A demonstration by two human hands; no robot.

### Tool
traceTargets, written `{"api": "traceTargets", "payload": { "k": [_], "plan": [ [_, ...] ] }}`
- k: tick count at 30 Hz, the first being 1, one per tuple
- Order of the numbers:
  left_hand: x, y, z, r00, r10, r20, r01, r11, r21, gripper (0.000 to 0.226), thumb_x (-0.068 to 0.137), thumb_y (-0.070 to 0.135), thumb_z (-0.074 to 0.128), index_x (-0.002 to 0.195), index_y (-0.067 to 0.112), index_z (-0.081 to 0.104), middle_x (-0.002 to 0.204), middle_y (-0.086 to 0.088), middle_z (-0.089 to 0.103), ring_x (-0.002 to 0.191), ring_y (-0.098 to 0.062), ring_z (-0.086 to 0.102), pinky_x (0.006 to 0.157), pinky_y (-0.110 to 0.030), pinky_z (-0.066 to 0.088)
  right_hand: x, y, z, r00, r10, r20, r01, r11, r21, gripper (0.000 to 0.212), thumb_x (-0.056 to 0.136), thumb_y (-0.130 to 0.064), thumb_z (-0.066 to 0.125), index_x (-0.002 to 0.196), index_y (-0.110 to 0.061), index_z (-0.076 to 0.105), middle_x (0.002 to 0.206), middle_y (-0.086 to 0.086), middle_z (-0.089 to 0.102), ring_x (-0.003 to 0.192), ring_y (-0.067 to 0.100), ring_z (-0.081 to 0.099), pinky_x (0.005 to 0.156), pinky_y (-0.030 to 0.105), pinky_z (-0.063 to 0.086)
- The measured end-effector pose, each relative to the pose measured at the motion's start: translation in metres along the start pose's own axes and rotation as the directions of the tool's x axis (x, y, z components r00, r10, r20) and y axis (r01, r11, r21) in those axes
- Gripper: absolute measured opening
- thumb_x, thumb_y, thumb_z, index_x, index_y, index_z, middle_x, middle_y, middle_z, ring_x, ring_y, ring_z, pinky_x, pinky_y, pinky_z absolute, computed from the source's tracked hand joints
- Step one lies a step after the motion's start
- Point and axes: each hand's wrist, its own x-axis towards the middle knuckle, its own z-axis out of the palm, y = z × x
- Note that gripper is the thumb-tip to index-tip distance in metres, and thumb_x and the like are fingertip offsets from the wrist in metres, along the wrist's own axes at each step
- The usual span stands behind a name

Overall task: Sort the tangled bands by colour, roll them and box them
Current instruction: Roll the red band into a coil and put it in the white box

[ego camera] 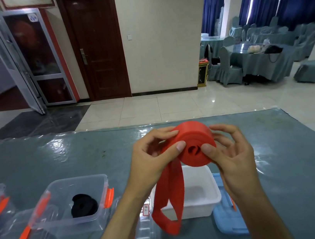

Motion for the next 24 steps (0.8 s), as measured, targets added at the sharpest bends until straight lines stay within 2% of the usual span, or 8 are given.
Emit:
{"api": "traceTargets", "payload": {
  "k": [4,7,10,13,15,17,20,24],
  "plan": [
    [0.009,0.008,-0.004,0.997,-0.009,0.081,0.006,0.999,0.036,0.029,0.077,0.005,0.087,0.102,0.020,0.085,0.112,-0.005,0.079,0.109,-0.019,0.075,0.094,-0.026,0.057,-0.004,0.009,0.002,0.998,0.066,-0.011,-0.064,0.990,0.123,0.052,0.064,-0.047,0.099,0.099,-0.026,0.069,0.108,0.012,0.077,0.103,0.031,0.075,0.086,0.037,0.063],
    [0.012,0.011,-0.007,0.999,0.024,0.048,-0.029,0.993,0.110,0.027,0.074,0.010,0.094,0.098,0.020,0.085,0.106,-0.005,0.081,0.103,-0.020,0.077,0.089,-0.026,0.059,-0.005,0.012,0.001,0.992,0.125,0.033,-0.127,0.991,0.052,0.043,0.066,-0.036,0.097,0.092,-0.025,0.064,0.103,0.016,0.077,0.100,0.036,0.075,0.083,0.036,0.063],
    [0.010,0.012,-0.008,0.999,0.011,0.047,-0.016,0.994,0.112,0.025,0.074,0.021,0.093,0.098,0.021,0.084,0.106,-0.004,0.081,0.104,-0.022,0.077,0.089,-0.029,0.060,0.000,0.005,-0.003,0.992,0.104,0.074,-0.103,0.995,-0.010,0.046,0.071,-0.030,0.090,0.111,-0.032,0.068,0.109,0.012,0.078,0.097,0.033,0.078,0.076,0.034,0.064],
    [0.011,0.013,-0.009,0.995,-0.016,0.103,0.004,0.993,0.118,0.024,0.077,0.022,0.090,0.100,0.023,0.082,0.112,-0.003,0.080,0.109,-0.023,0.075,0.093,-0.033,0.061,0.005,-0.001,-0.005,0.993,0.075,0.086,-0.070,0.996,-0.056,0.060,0.073,-0.033,0.090,0.129,-0.037,0.068,0.121,0.006,0.077,0.108,0.029,0.077,0.083,0.034,0.064],
    [0.012,0.014,-0.011,0.990,0.003,0.141,-0.026,0.987,0.160,0.024,0.078,0.021,0.089,0.101,0.021,0.081,0.114,-0.001,0.078,0.113,-0.023,0.073,0.094,-0.034,0.060,0.005,-0.003,-0.002,0.984,0.135,0.120,-0.130,0.991,-0.043,0.064,0.075,-0.039,0.087,0.135,-0.036,0.066,0.124,0.006,0.075,0.112,0.029,0.075,0.086,0.035,0.064],
    [0.012,0.013,-0.011,0.984,0.016,0.177,-0.057,0.971,0.232,0.025,0.079,0.020,0.091,0.101,0.019,0.080,0.114,-0.002,0.077,0.115,-0.026,0.071,0.095,-0.037,0.060,0.007,-0.004,0.002,0.974,0.189,0.126,-0.184,0.982,-0.045,0.058,0.073,-0.042,0.087,0.128,-0.035,0.072,0.122,0.005,0.076,0.110,0.028,0.075,0.085,0.033,0.063],
    [0.012,0.008,-0.009,0.978,0.004,0.206,-0.064,0.955,0.288,0.026,0.081,0.017,0.090,0.104,0.020,0.078,0.114,0.001,0.076,0.116,-0.028,0.070,0.094,-0.042,0.059,0.009,-0.002,0.004,0.980,0.183,0.074,-0.176,0.980,-0.095,0.042,0.070,-0.037,0.093,0.110,-0.033,0.078,0.112,0.004,0.079,0.104,0.026,0.077,0.081,0.030,0.063],
    [0.012,0.006,-0.010,0.977,0.009,0.214,-0.076,0.949,0.307,0.029,0.083,0.021,0.088,0.109,0.027,0.076,0.112,0.004,0.076,0.115,-0.025,0.070,0.093,-0.036,0.058,0.010,0.000,0.005,0.985,0.166,0.050,-0.160,0.981,-0.112,0.048,0.069,-0.040,0.096,0.111,-0.027,0.076,0.109,0.003,0.079,0.099,0.024,0.078,0.077,0.028,0.063]
  ]
}}
